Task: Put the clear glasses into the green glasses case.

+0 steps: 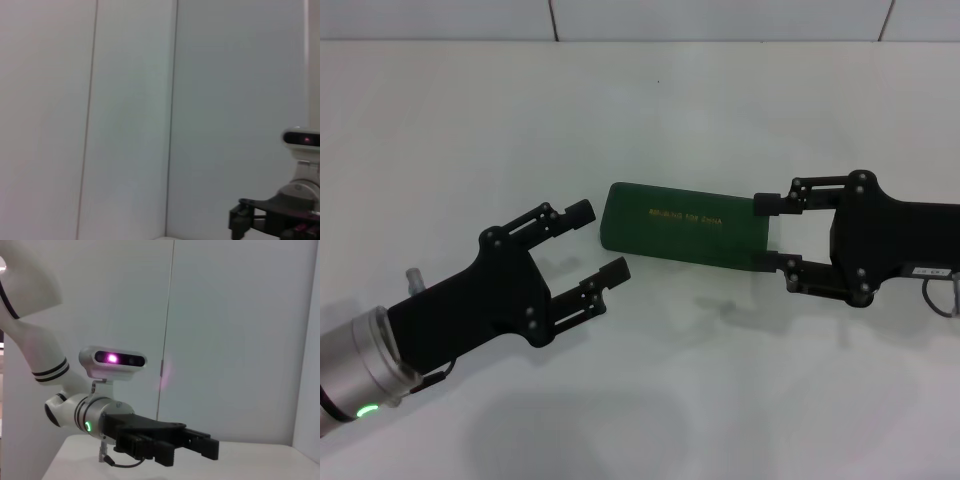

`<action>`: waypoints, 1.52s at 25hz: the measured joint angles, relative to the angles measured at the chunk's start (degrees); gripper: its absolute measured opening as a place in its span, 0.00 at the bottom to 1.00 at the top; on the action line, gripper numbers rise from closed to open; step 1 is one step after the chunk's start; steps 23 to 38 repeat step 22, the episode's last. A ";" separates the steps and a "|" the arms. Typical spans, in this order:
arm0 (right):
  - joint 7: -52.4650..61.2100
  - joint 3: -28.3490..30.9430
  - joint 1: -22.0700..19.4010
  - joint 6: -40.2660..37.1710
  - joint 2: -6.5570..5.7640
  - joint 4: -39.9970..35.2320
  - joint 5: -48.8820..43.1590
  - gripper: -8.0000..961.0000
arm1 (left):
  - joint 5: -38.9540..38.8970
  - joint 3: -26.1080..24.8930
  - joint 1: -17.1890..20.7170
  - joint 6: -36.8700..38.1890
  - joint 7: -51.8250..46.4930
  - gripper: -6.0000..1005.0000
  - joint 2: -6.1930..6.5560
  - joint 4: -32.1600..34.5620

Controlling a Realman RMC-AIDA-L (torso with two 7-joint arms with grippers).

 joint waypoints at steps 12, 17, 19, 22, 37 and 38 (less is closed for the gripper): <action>-2.49 0.25 -0.80 0.87 0.44 1.31 0.32 0.51 | -1.97 -0.15 -0.43 -1.35 0.05 0.70 0.04 0.21; -4.40 0.39 -0.50 1.66 0.44 2.94 1.81 0.51 | -2.33 -0.18 -0.40 -2.47 0.08 0.70 0.00 0.43; -4.72 0.11 -0.27 1.94 0.44 2.97 1.82 0.51 | -2.33 -0.19 -0.39 -3.04 0.08 0.70 -0.05 0.47; -4.77 -0.06 0.09 2.96 0.48 2.97 1.95 0.51 | -2.33 -0.21 -0.41 -3.80 0.08 0.70 -0.10 0.48; -4.77 -0.06 0.09 2.96 0.48 2.97 1.95 0.51 | -2.33 -0.21 -0.41 -3.80 0.08 0.70 -0.10 0.48; -4.77 -0.06 0.09 2.96 0.48 2.97 1.95 0.51 | -2.33 -0.21 -0.41 -3.80 0.08 0.70 -0.10 0.48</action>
